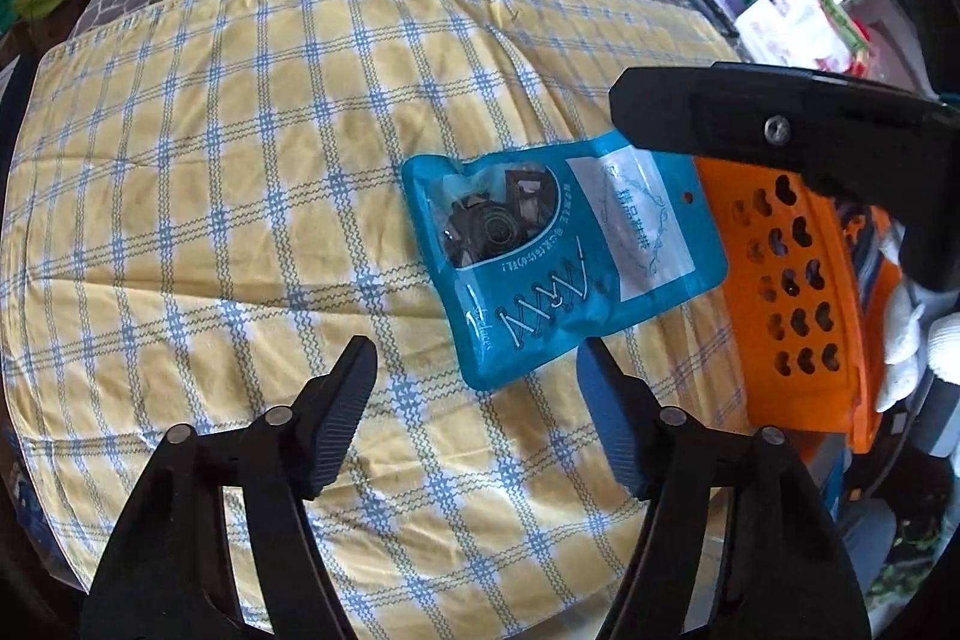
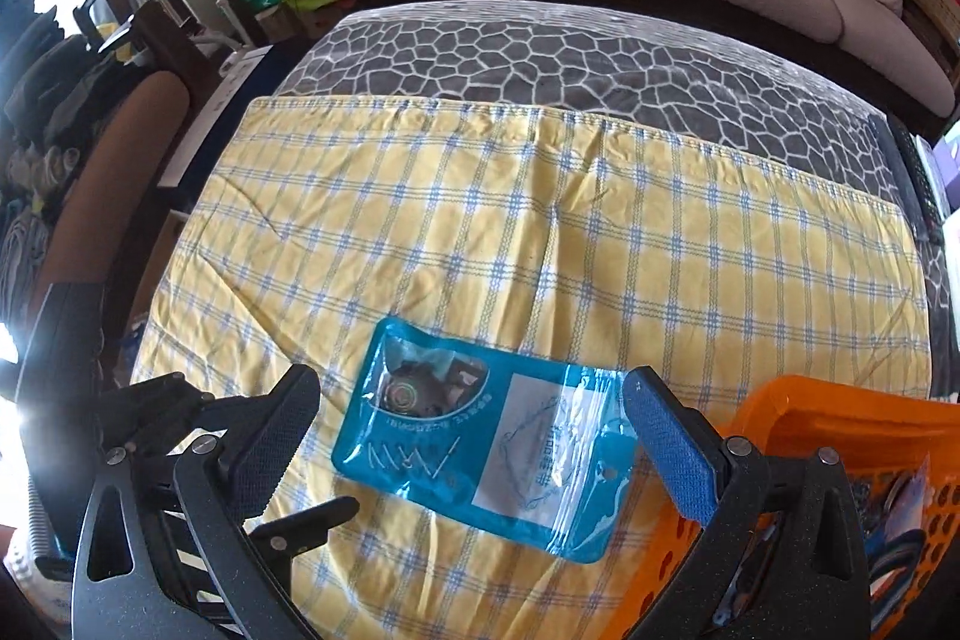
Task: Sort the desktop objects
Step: 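Move the left tool onto the blue zip packet of shoelaces, then close the left tool on the blue zip packet edge, then lift the blue packet with the left tool and carry it over the basket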
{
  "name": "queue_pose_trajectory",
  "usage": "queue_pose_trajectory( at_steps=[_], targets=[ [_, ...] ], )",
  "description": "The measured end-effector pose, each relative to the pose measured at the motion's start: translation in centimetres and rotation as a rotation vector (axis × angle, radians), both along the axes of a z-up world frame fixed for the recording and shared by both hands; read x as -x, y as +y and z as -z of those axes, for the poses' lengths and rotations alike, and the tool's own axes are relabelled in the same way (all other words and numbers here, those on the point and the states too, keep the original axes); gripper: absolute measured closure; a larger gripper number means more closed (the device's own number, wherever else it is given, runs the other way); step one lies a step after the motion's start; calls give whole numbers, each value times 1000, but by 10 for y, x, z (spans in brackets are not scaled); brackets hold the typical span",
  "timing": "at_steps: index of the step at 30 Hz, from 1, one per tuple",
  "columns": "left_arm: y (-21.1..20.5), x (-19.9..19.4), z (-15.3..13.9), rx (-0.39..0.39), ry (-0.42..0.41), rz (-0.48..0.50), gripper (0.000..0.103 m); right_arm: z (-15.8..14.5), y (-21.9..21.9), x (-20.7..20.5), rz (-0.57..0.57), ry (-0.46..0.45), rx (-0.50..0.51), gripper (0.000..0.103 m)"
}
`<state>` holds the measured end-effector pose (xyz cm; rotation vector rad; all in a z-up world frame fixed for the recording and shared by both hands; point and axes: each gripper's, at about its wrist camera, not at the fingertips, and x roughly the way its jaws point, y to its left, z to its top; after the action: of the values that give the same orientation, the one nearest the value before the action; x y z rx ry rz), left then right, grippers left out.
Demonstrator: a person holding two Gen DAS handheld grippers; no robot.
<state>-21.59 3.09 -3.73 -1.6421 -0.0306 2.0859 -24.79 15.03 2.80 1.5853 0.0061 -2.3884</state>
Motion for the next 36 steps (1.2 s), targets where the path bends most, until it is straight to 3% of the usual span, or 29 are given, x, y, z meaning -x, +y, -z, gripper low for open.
queue_pose_trajectory(
  at_steps=[5,7,9,12,15,17,18,19,20,27,36],
  targets=[
    [11,6,6,-15,-22,8,44,6,7,1,6,3,17,0],
    [14,8,8,-30,-37,15,61,3,11,1,18,8,40,0],
    [19,10,11,-35,-42,18,64,0,13,-1,26,16,55,0],
    [22,13,13,-57,-59,1,64,-4,18,-2,39,21,77,0],
    [22,20,17,-44,-70,-44,50,-9,25,-6,49,30,95,0],
    [23,23,22,-57,-90,-54,52,-12,30,-8,52,33,89,1],
    [26,23,22,-50,-84,-46,58,-13,33,-10,55,34,84,1],
    [28,22,22,-53,-79,-33,85,-13,36,-10,58,32,83,1],
    [28,22,23,-59,-80,-34,92,-13,39,-11,63,30,81,2],
    [19,19,15,-69,-51,-50,92,-20,47,-11,74,33,103,6],
    [-41,11,-1,-26,-13,-100,92,-12,20,-18,32,4,104,6]
  ],
)
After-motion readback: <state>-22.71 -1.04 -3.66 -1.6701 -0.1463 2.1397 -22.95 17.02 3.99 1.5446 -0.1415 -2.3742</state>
